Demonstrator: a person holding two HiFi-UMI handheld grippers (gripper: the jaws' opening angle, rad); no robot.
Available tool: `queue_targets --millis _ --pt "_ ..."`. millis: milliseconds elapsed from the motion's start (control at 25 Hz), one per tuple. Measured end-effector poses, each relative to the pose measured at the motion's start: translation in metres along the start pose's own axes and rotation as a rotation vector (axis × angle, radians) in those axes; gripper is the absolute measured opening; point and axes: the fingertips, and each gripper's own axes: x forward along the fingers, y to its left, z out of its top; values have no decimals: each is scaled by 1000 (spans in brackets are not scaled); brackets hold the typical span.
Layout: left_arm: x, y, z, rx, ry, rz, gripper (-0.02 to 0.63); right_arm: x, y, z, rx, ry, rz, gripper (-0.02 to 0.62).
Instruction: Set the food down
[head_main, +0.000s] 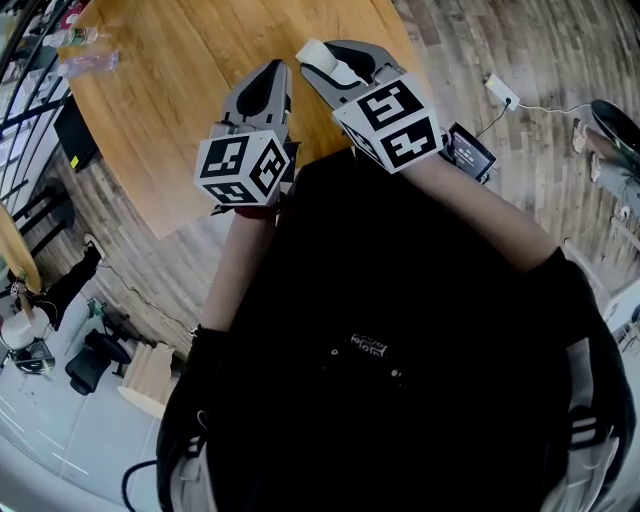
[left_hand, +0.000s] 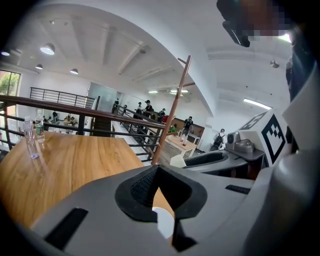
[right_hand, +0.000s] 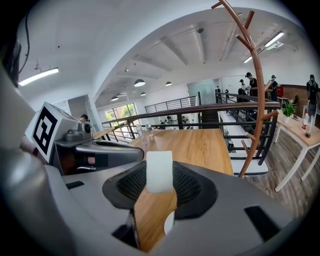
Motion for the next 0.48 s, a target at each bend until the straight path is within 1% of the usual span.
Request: queue_targets --millis 320,480 --pt "5 -2 -23 -13 43 -1 6 10 -6 -24 43 38 10 170" --pt "6 -2 -35 -33 72 1 6 17 -5 -38 75 62 18 170"
